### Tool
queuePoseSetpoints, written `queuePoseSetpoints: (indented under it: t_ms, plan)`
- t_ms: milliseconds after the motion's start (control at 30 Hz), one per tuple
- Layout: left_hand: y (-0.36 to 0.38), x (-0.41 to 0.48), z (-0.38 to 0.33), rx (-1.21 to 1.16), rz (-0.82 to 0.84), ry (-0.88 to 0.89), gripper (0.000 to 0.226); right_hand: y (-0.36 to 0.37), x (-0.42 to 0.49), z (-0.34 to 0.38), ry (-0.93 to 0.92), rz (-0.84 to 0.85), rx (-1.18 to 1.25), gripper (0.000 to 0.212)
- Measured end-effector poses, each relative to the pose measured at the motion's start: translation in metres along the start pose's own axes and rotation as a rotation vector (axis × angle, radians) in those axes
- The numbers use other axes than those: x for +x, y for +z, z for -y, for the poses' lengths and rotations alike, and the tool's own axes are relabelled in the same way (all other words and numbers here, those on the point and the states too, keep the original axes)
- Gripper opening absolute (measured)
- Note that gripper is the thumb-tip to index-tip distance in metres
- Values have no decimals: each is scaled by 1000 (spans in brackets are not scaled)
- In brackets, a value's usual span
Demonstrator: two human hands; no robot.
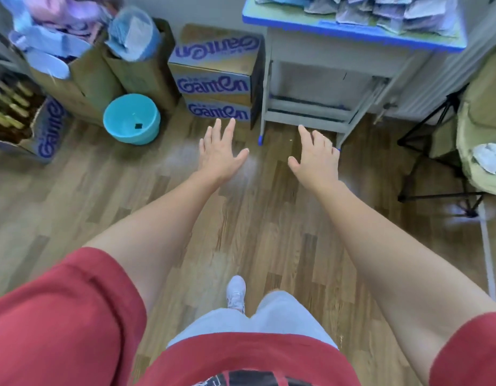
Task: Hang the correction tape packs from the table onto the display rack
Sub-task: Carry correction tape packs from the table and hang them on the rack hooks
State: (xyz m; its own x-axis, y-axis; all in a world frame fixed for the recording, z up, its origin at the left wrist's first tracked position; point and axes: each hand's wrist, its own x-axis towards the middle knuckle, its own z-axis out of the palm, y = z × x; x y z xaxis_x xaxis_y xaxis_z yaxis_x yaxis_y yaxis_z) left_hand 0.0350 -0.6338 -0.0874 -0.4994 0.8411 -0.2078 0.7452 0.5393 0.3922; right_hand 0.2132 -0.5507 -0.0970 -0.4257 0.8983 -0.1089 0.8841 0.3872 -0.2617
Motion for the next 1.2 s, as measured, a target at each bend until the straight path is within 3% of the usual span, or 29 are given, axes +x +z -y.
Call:
queuePoseSetpoints:
  t_ms: [433, 667, 1200]
  plan:
    - [-26, 233, -118, -28, -91, 92, 71, -86, 241, -59, -9, -90, -63, 69]
    - [-41, 339, -177, -40, -104, 109, 73, -128, 356, -90, -15, -54, -120, 70]
    - [-69, 561, -265, -182, -70, 186, 75, -166, 568, -125, 174, -107, -90, 68]
